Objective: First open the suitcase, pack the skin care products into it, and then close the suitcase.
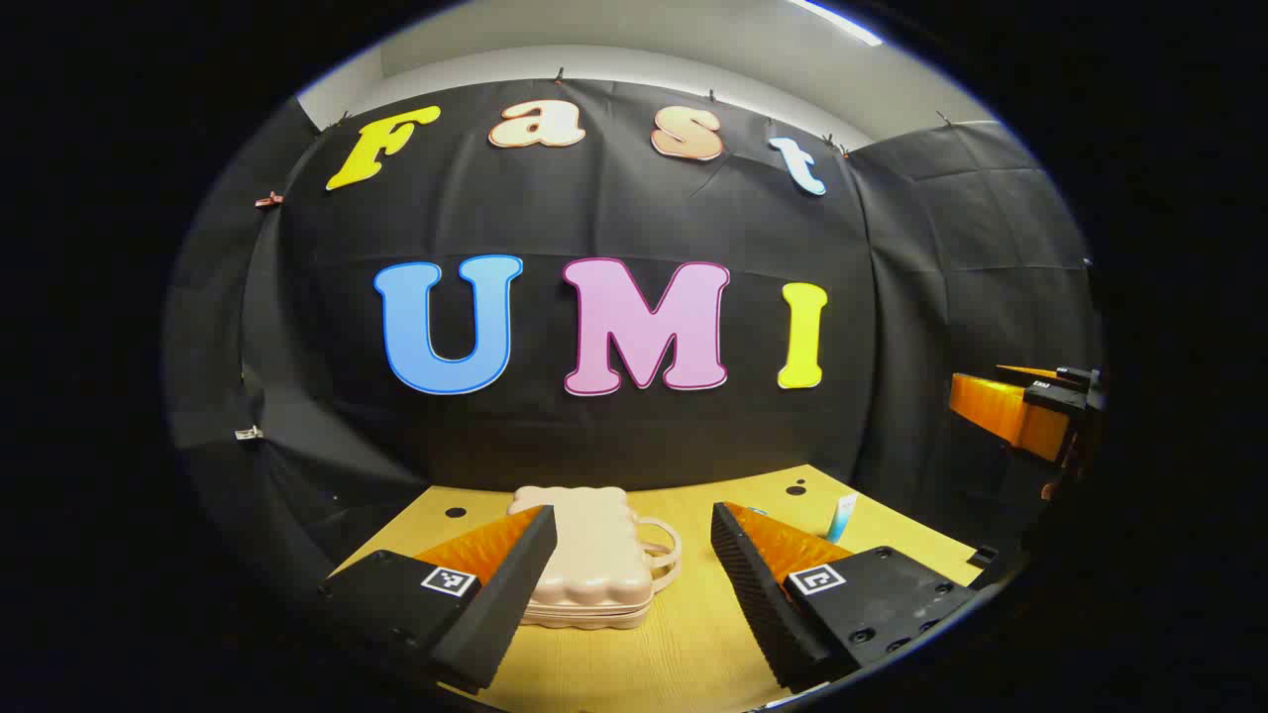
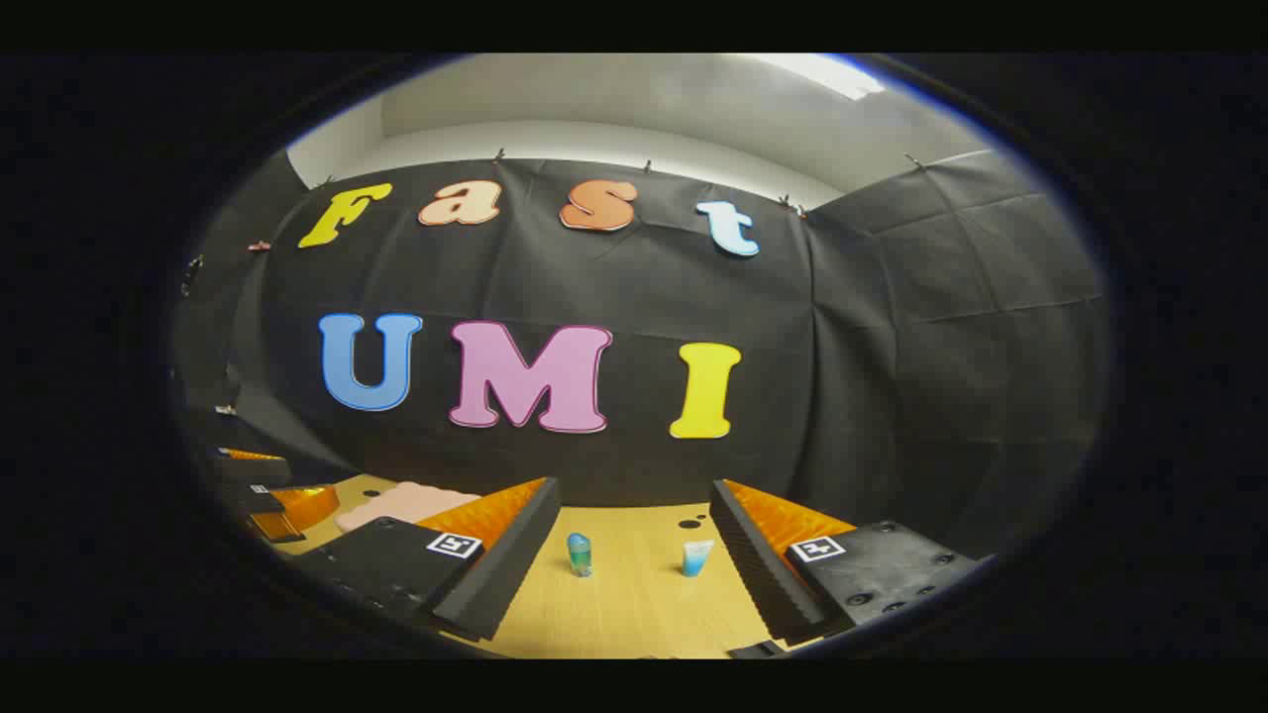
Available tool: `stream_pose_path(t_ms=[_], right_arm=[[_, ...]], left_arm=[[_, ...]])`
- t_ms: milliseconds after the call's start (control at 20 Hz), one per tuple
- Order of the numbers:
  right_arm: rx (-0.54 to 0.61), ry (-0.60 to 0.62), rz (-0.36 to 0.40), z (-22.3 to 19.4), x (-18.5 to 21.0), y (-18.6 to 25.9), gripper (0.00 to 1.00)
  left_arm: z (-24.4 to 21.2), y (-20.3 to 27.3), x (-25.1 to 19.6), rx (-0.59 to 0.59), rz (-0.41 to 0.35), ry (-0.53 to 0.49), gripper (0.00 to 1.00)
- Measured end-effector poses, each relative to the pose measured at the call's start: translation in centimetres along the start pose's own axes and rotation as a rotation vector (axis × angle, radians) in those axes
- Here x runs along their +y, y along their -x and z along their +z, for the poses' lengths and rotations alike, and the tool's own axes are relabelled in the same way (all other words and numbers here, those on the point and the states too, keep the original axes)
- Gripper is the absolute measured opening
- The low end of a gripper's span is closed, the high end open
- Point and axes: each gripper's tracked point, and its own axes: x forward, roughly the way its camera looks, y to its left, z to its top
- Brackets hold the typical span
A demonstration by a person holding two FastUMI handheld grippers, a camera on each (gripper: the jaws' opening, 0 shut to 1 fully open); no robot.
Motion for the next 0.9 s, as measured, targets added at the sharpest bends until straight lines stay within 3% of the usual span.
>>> stream_pose_path(t_ms=[550,900], right_arm=[[0.007,-0.016,0.095,-1.0,2.2,-3.7,0.96],[-0.008,-0.022,0.110,-1.0,2.4,-5.9,0.96]], left_arm=[[1.2,-2.4,-0.3,-0.022,0.012,-0.014,0.99],[1.1,-4.5,-0.3,-0.002,0.012,-0.009,0.99]])
